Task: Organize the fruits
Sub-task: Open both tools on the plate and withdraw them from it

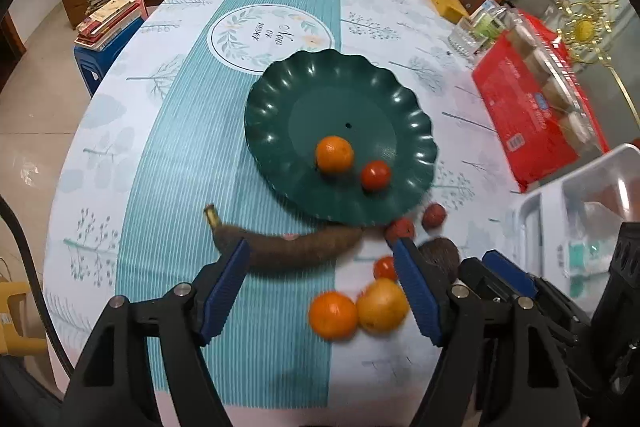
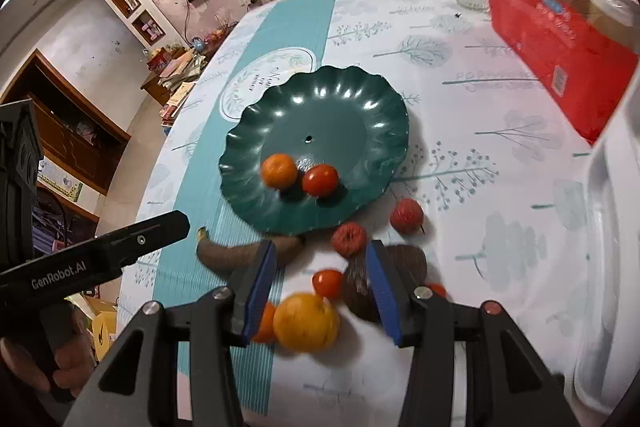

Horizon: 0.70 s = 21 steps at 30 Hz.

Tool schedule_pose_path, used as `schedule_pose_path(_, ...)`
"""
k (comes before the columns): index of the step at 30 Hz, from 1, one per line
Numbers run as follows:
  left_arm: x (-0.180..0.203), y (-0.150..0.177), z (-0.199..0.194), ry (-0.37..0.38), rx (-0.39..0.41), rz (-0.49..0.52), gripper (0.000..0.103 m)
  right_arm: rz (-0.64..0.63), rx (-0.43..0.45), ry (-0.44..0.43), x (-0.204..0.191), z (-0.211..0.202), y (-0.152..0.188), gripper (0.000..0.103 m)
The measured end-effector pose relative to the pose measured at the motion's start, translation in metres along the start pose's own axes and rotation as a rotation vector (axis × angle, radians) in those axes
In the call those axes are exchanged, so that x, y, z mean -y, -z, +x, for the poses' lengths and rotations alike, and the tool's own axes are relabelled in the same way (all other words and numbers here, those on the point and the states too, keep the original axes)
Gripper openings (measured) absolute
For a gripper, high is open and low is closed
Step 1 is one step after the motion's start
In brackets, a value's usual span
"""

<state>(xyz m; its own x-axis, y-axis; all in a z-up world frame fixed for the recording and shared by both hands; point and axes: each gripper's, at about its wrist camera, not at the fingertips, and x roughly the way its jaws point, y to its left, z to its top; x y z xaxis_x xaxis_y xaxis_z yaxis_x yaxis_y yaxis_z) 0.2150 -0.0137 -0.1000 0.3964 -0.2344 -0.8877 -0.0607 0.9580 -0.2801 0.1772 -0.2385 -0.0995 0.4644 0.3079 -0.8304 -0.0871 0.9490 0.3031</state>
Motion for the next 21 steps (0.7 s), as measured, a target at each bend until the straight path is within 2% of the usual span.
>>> schedule_pose_path(10, 0.002, 0.046, -0.052, 0.036, 0.074, 0.0, 0.075, 0.003, 0.043, 0.022, -0.007, -0.049, 0.054, 0.05)
schedule_pose_path(21, 0.002, 0.104, -0.078, 0.047, 0.091, -0.003, 0.075, -0.014, 0.109, 0.073, -0.013, -0.087, 0.115, 0.05)
